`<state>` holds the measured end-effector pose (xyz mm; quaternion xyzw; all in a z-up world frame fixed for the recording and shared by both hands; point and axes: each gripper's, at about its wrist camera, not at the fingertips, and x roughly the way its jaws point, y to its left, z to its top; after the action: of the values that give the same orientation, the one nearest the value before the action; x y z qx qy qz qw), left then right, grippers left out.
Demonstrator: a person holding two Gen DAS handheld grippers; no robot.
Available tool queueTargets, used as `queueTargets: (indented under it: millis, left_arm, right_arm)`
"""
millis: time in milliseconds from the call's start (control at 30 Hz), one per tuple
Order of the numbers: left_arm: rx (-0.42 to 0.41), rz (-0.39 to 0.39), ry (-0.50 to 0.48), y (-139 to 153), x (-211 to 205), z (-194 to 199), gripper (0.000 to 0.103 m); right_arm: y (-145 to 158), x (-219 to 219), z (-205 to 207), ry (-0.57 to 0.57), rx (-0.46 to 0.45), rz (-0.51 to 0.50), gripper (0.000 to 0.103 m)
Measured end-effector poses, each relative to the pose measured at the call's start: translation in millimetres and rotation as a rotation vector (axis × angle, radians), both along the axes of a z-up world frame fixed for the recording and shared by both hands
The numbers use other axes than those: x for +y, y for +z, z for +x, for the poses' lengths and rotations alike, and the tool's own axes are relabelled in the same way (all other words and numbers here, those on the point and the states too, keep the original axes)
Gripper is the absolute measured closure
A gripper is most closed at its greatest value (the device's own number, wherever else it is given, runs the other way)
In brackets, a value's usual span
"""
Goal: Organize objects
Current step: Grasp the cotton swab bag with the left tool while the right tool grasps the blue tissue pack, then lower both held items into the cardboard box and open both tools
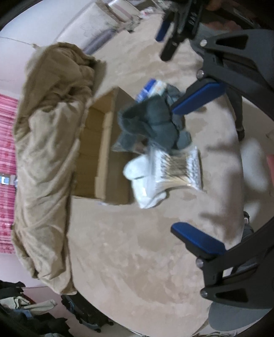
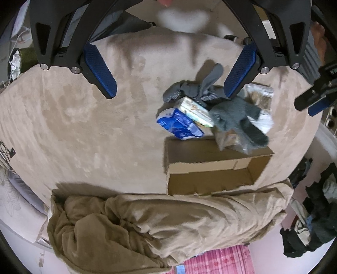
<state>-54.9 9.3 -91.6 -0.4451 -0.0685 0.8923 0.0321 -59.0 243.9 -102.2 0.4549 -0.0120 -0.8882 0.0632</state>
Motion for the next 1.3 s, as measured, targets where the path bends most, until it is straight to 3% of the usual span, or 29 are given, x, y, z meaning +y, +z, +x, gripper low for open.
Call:
queueTargets:
  millis: [200,300,367,533,600,667,733,767,800,1300]
  left_arm:
    - [-0.068,-0.032,0.004,-41,2,-21,0.006]
    - [-0.078,-0.039,-0.007,-52,5,-28,0.007]
    - [-0.097,-0.04,-0.015,-61,7,-34,0.014]
    - [-0.152,-0.047,-0.017,-87,11,-44,0.021]
    - [-0.128,-0.065,-0.025,-87,13,-43,0.027]
    - [-0.117,-0.075,-0.034,-87,15,-42,0.042]
    - [-0.105,-0.069,-0.04,-85,15,-40,0.051]
    - [-0.101,-0.066,-0.043,-84,15,-39,0.054]
    - [-0.098,-0.063,-0.047,-82,15,-38,0.054]
    - [0.026,-0.024,-0.004,-14,0,-7,0.057]
  right_arm:
    - [-28,0,-23,0.004,-0.009,0.067,0.001]
    - [-37,0,-37,0.008,-0.005,0.056,0.002]
    - [-40,1,-48,0.01,0.0,0.039,0.002]
    - [-55,1,-76,0.015,-0.027,-0.047,0.002]
    - [-64,3,-86,0.025,-0.056,-0.114,0.007]
    - [-72,2,-91,0.03,-0.069,-0.13,0.008]
    - [-76,1,-92,0.041,-0.073,-0.153,0.011]
    - [-76,0,-92,0.047,-0.073,-0.16,0.019]
    - [-76,-1,-91,0.053,-0.074,-0.163,0.03]
    - [-39,0,-57,0.071,0.037,-0.076,0.046]
